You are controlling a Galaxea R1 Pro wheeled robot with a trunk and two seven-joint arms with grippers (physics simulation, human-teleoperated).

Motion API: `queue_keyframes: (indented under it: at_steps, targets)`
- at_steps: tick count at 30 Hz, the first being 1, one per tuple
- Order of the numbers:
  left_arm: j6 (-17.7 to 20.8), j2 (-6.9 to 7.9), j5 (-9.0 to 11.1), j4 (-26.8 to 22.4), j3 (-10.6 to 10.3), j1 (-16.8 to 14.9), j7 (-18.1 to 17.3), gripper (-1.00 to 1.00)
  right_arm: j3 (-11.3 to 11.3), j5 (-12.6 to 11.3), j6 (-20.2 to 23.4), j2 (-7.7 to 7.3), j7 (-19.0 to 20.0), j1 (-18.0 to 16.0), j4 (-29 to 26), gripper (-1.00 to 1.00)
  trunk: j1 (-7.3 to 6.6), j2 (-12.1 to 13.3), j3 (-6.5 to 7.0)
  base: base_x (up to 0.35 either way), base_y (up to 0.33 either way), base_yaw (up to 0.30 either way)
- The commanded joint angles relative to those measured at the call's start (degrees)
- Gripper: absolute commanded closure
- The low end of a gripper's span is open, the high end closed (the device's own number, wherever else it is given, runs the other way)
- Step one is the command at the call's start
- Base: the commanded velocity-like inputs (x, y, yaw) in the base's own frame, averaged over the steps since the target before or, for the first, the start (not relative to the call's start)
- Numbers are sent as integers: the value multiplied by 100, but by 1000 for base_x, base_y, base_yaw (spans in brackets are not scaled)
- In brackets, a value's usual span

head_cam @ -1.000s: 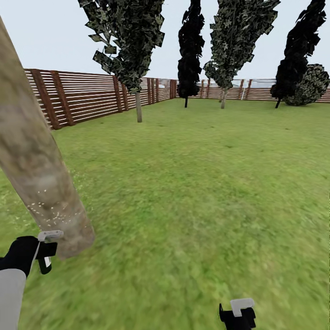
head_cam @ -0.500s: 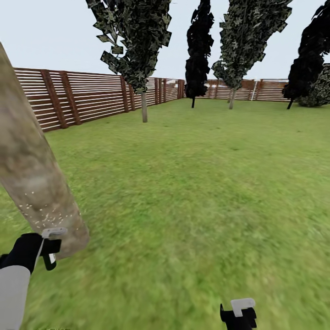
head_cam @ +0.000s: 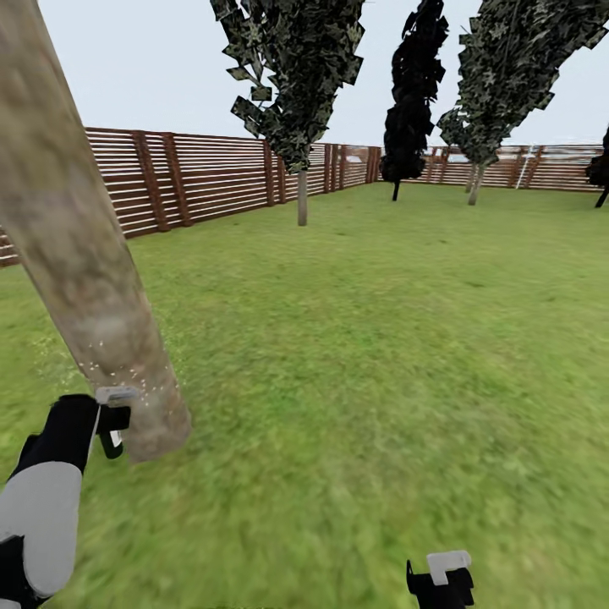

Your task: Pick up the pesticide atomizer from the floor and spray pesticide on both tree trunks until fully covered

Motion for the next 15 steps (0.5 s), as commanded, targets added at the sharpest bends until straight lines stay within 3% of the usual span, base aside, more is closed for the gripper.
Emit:
queue_keyframes:
  at_steps: [1,9,15]
  targets:
    - [15,-2,-75,-13,8,-10,-52,100,-32,51,-19,3,-16,-4,6,-100,-1,-2,-5,0,0,278]
    - [33,4,-92,-46,-11,23,-50,100,-32,51,-19,2,-16,-4,5,-100,-1,-2,-5,191,-123,274]
    - [31,0,-92,-46,-11,27,-50,100,-32,57,-15,3,-33,-4,5,-100,-1,-2,-5,282,-143,33]
